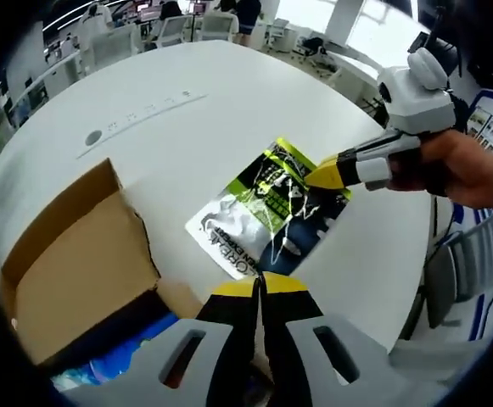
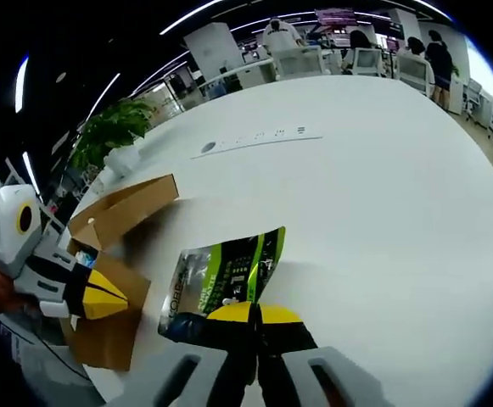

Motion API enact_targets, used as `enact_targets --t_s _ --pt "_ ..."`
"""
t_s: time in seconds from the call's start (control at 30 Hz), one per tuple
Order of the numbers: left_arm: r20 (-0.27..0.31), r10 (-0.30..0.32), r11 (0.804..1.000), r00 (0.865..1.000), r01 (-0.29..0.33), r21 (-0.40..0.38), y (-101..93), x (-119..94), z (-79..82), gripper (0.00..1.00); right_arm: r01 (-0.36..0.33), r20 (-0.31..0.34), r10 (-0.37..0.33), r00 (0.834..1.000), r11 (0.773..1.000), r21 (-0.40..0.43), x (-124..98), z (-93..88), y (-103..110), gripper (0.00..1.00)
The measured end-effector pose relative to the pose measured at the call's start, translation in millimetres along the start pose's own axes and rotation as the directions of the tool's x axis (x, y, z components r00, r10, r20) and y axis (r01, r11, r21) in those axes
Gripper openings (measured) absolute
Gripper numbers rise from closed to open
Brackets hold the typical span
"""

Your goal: Operate the shoe box by opening the lid, removing the specified soft item, and placing it in the target area until the item is outside and the box remains undamaged.

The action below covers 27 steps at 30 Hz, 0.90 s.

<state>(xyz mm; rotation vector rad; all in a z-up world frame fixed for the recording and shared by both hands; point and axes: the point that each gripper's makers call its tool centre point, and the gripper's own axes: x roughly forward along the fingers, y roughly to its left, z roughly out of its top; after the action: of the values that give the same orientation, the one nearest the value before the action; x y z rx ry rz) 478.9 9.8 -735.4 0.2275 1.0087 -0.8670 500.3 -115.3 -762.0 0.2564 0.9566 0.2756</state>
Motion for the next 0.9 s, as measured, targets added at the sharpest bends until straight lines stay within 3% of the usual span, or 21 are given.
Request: enact_targets --t_s 0.47,0.57,0.7,0.83,0.9 --pt "0.133 -0.083 0.995 0.988 0.089 -0.042 -12.0 -34 -7.8 0.11 0.010 0.030 -0.013 0.999 0.996 0.088 6 -0.5 18 0.00" --pt "0.202 -0.154 0.984 0.967 0.169 -0.060 -19.3 -45 -5.1 0.18 0.010 0.034 -0.014 0.999 0.995 0.104 10 2.1 19 0.00" --pt "0.298 -0.179 0.975 0.938 0.210 -0.076 -15.5 -67 -4.1 0.23 0.018 0.022 -0.021 1.000 0.993 0.114 17 2.1 20 0.00" --pt "0.349 -0.150 0.971 0.925 0.204 -0.125 -0.4 -85 -11.8 0.25 0.012 0.021 -0.015 1.000 0.993 0.115 22 4.7 22 0.00" --pt "0.358 -0.126 0.969 0.925 0.192 -0.154 9.4 -93 -21.2 0.27 0.006 0.017 -0.009 1.000 0.993 0.121 26 4.5 24 0.00"
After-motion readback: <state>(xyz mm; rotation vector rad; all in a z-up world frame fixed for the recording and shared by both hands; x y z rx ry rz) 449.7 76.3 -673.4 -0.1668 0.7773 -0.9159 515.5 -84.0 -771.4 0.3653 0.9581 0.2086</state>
